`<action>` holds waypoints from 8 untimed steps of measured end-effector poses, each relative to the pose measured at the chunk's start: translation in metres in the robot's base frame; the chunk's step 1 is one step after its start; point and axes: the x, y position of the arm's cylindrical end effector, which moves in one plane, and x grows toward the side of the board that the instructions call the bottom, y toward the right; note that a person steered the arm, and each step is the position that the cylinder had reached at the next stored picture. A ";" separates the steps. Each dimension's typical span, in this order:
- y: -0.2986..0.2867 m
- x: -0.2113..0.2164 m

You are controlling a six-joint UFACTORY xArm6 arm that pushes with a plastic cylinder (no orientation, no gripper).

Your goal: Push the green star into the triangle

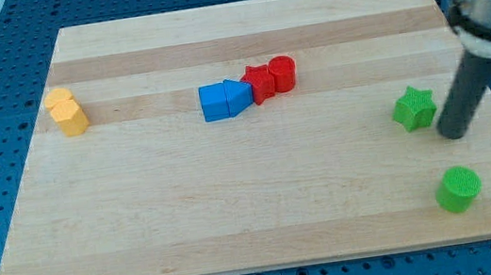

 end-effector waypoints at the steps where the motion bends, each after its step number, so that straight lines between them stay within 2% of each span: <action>1: 0.009 -0.018; 3: -0.085 -0.036; 5: -0.175 -0.036; 6: -0.177 -0.028; 8: -0.221 -0.028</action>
